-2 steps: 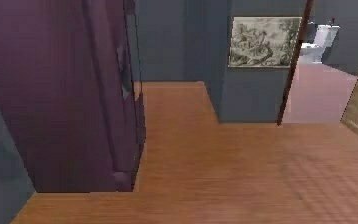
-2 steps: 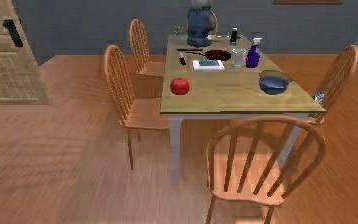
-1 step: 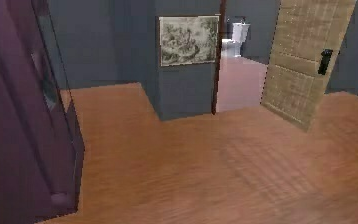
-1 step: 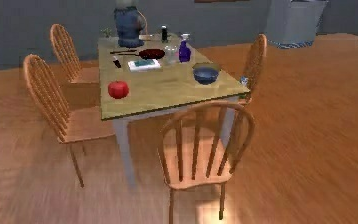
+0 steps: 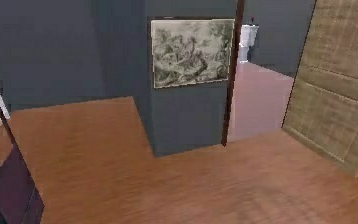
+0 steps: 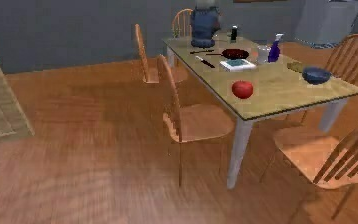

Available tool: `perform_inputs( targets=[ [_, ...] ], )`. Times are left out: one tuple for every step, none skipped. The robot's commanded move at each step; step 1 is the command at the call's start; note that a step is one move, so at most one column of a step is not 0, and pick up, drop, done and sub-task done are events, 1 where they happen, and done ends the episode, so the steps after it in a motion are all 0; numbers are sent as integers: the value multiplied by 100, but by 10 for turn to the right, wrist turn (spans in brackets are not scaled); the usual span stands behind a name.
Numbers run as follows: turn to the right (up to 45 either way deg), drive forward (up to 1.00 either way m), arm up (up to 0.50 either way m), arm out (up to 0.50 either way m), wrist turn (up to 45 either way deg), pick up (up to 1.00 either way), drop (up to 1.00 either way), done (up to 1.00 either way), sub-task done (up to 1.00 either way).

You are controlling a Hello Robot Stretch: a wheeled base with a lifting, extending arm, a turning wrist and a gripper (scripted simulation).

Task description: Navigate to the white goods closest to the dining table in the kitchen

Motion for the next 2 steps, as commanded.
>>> perform_inputs(
  targets=[
    [-450,0,0,0,0,0,0,0,0],
    [-180,0,0,0,0,0,0,0,0]
  ],
)
